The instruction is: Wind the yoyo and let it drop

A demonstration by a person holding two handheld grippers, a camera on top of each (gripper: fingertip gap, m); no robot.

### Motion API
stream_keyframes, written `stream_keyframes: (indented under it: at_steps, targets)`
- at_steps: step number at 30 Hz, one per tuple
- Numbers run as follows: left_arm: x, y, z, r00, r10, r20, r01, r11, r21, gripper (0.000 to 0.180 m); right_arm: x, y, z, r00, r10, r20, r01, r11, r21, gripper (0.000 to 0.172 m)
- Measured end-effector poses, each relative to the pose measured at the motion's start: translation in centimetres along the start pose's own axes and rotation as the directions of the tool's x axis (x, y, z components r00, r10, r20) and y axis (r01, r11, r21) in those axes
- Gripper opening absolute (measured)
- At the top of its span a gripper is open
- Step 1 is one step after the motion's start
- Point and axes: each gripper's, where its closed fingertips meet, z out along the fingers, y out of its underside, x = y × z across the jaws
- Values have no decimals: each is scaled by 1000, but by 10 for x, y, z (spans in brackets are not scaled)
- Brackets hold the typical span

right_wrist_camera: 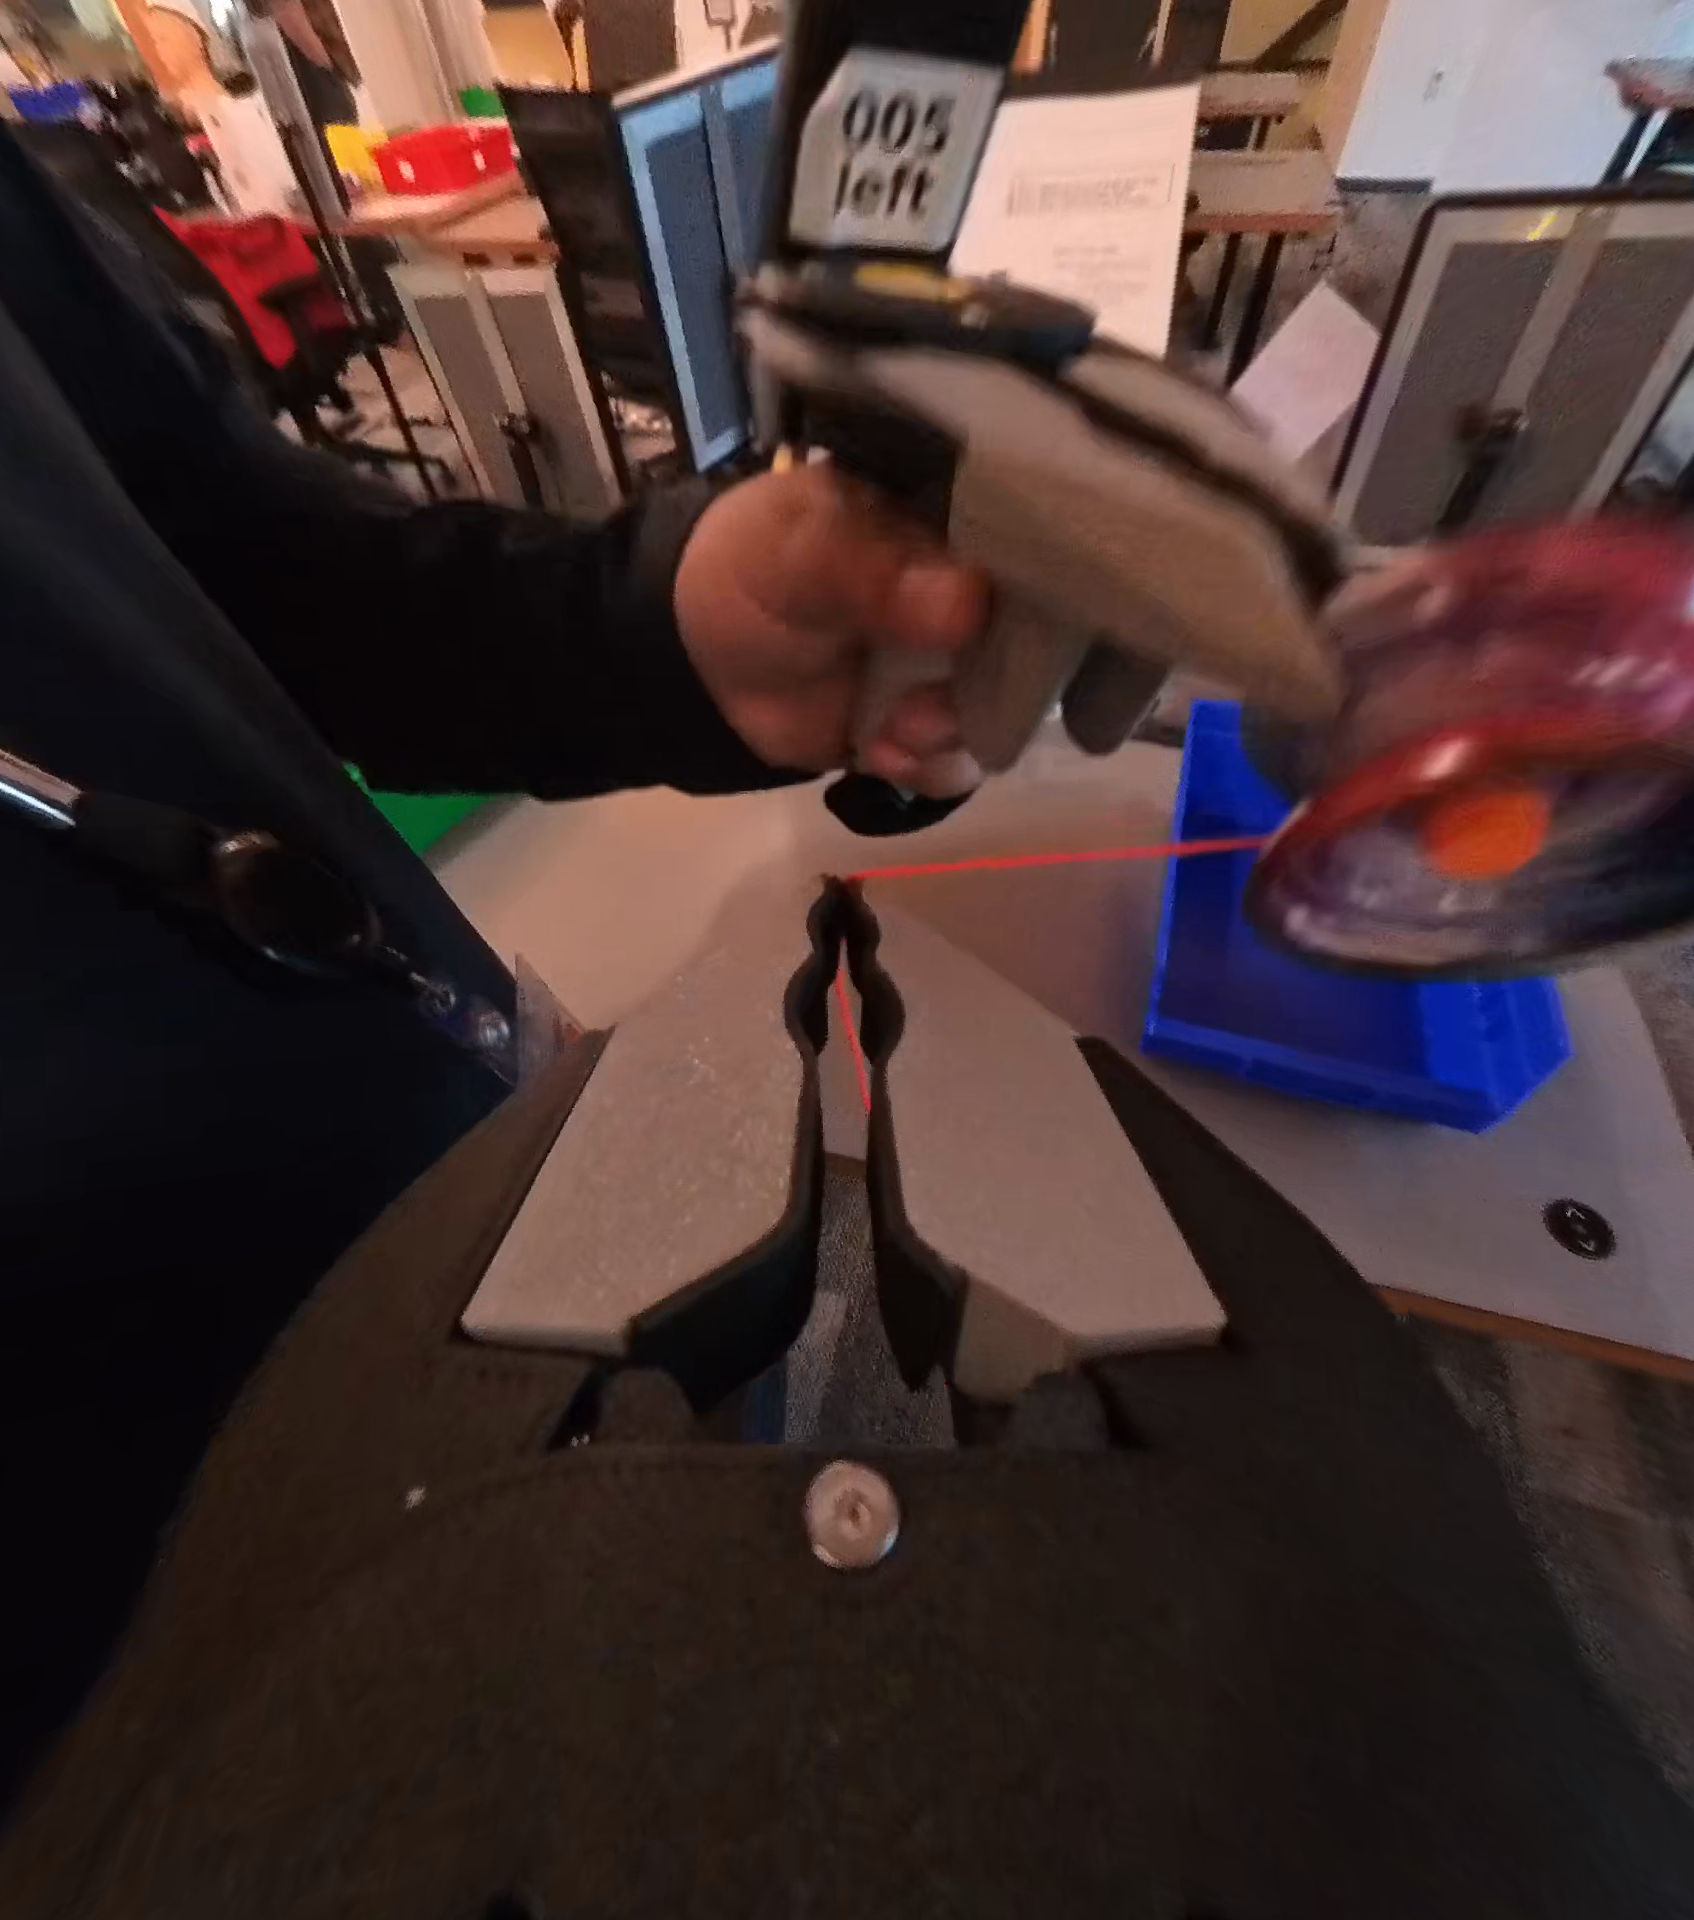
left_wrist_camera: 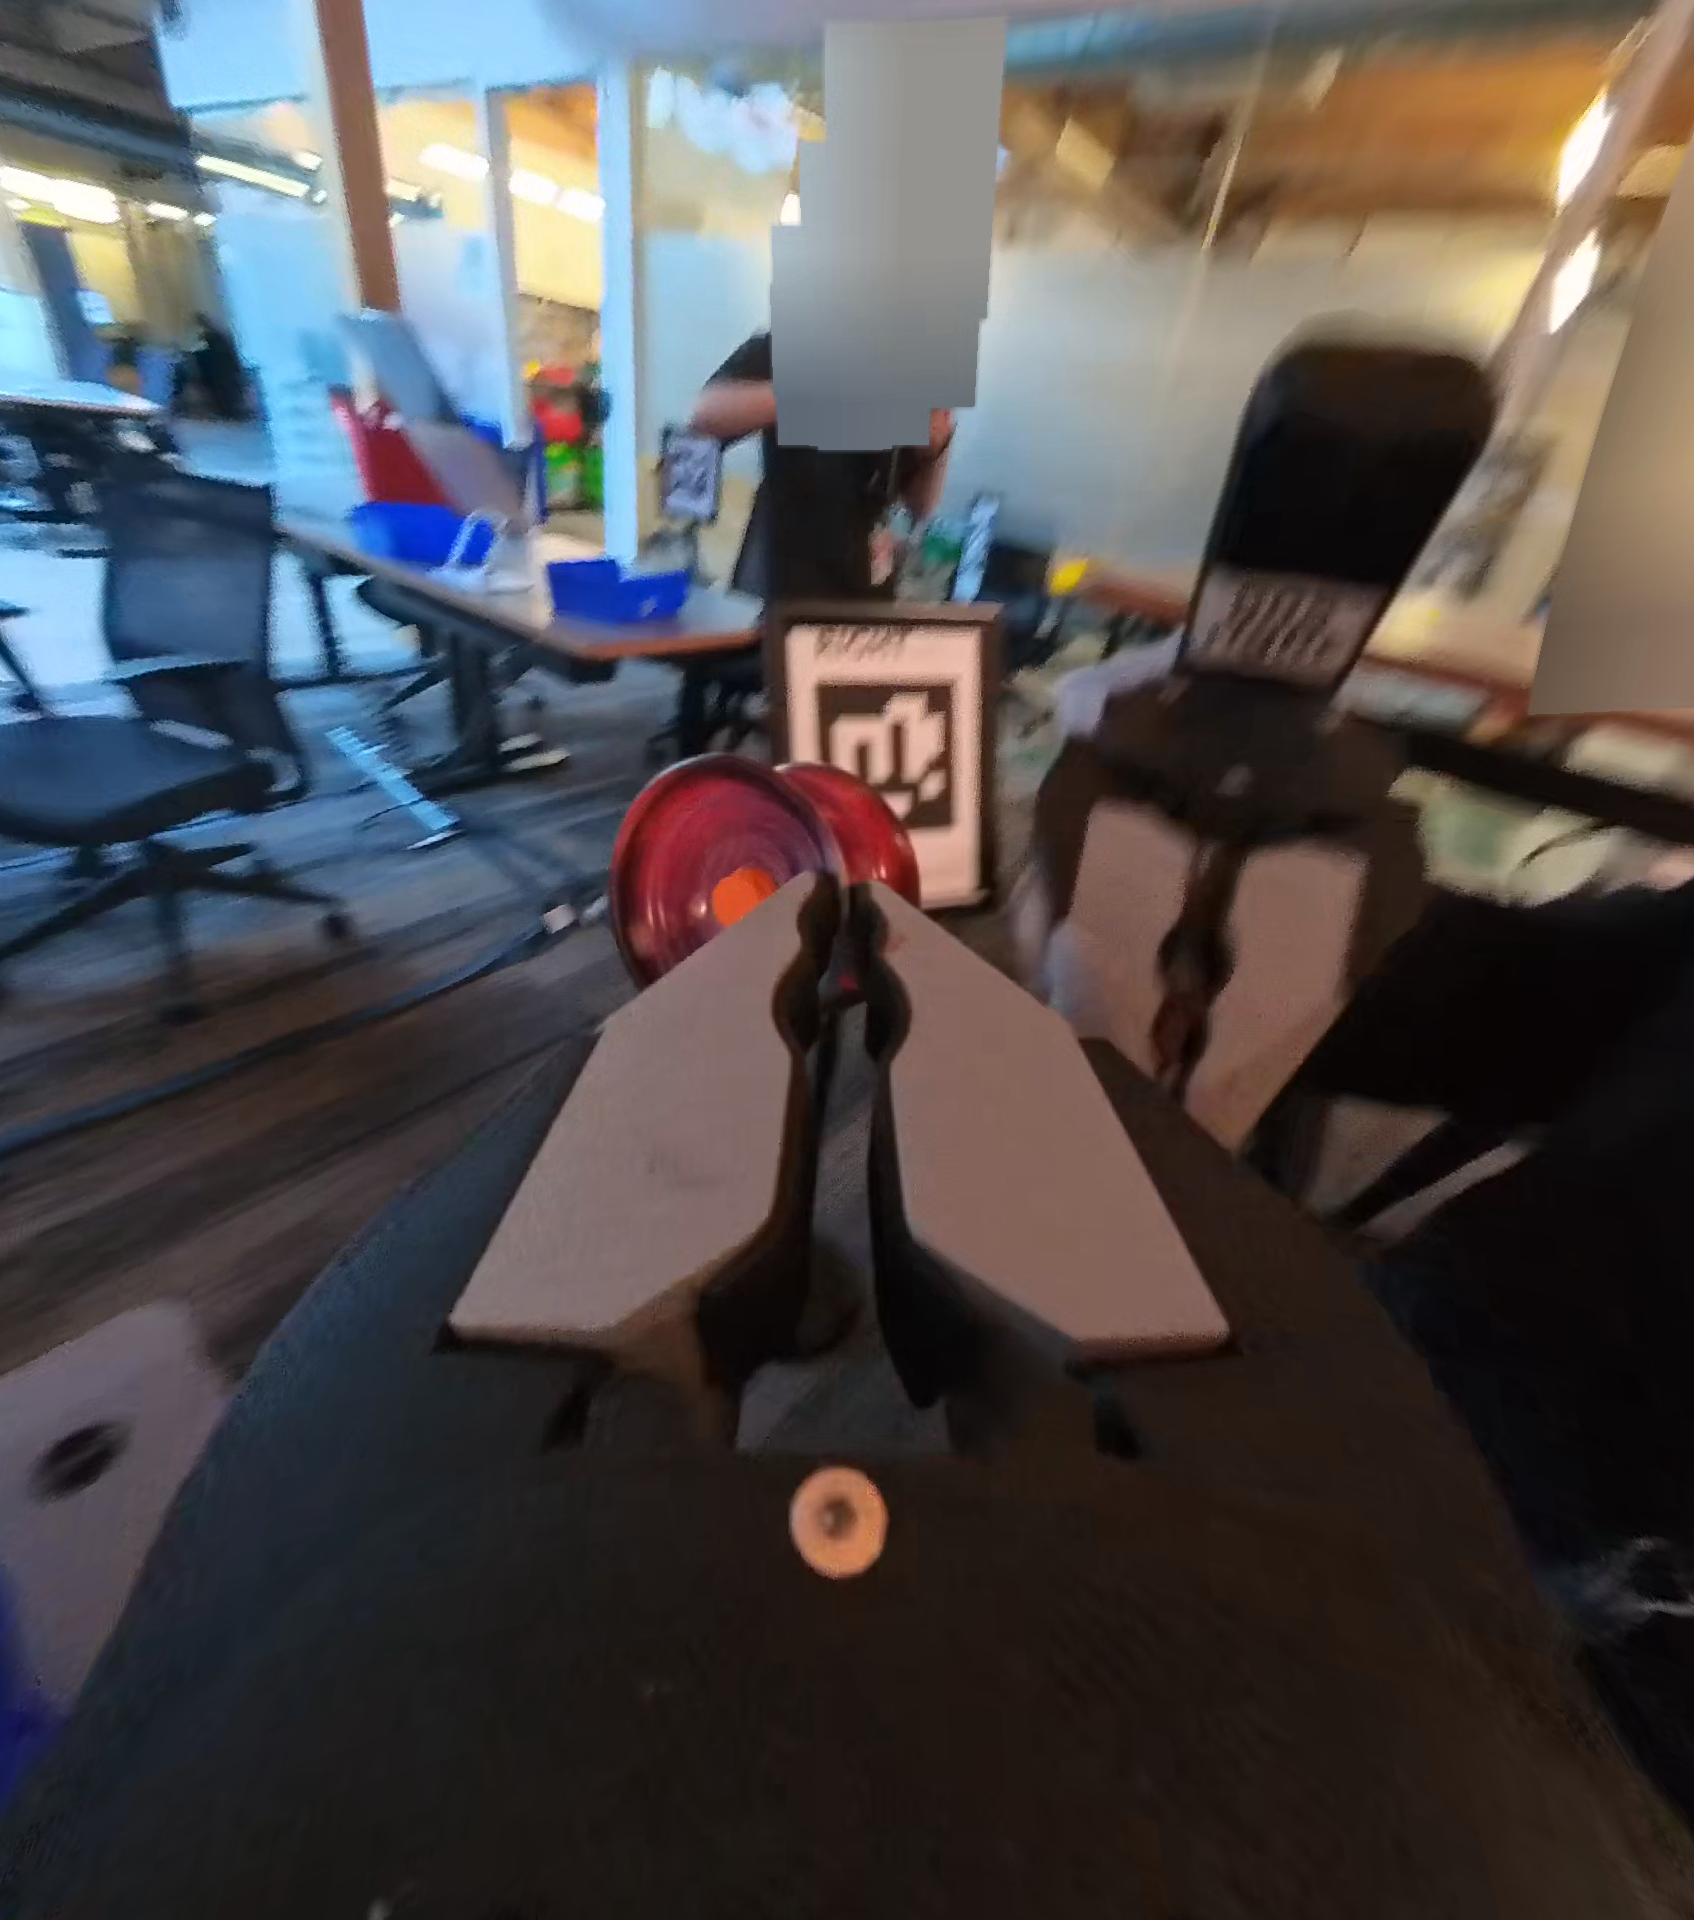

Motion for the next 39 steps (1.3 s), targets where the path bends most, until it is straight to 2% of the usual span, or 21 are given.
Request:
stream_keyframes:
  at_steps: [1,4,6,8,10,13,16,19,21,23,25,27,30,32,34,37,39]
  targets:
    - [-2,10,2,998,55,26,-54,997,-55,1,2,-5,-6,1000,5,-8,-5,1000,7,0]
    - [0,29,3,995,99,26,-94,983,-159,0,16,-13,-32,997,-29,-74,27,999,-19,0]
    - [4,41,2,996,86,-15,-87,973,-215,0,35,-17,-54,978,-93,-187,81,994,-71,0]
    - [16,42,0,995,30,-97,-50,977,-209,1,54,-16,-74,946,-152,-285,115,983,-144,0]
    - [36,35,-2,978,-10,-210,-26,986,-168,0,65,-15,-82,931,-171,-322,122,979,-165,0]
    - [66,13,-8,924,-65,-376,39,996,-78,0,70,-6,-76,942,-138,-306,96,984,-147,0]
    - [73,-11,-12,893,-113,-436,128,992,3,1,58,2,-55,965,-91,-247,73,994,-81,0]
    - [69,-29,-14,869,-161,-468,222,972,78,1,31,-3,-30,993,3,-115,4,999,55,0]
    - [59,-44,-18,859,-209,-468,316,935,162,1,16,-5,-18,997,71,-27,-68,992,103,0]
    - [38,-47,-16,896,-241,-374,335,918,211,1,5,-4,-9,992,119,28,-122,986,110,0]
    - [15,-31,-9,964,-195,-183,227,959,172,1,-3,-6,-6,990,130,55,-136,985,108,0]
    - [5,-13,-5,995,-91,-48,95,992,80,1,-5,-8,-9,993,114,42,-118,989,88,0]
    - [3,14,1,996,84,31,-80,992,-97,1,4,-12,-24,998,61,-24,-60,998,34,0]
    - [5,30,4,984,173,31,-163,966,-201,1,19,-14,-40,994,-6,-112,4,1000,-25,0]
    - [10,42,5,979,205,-2,-198,943,-267,1,38,-16,-57,971,-107,-216,86,991,-104,0]
    - [29,42,7,989,96,-111,-122,960,-254,1,65,-11,-76,922,-218,-319,153,964,-217,0]
    - [48,24,3,971,-16,-239,-21,989,-150,1,78,-5,-81,913,-219,-345,144,962,-231,0]
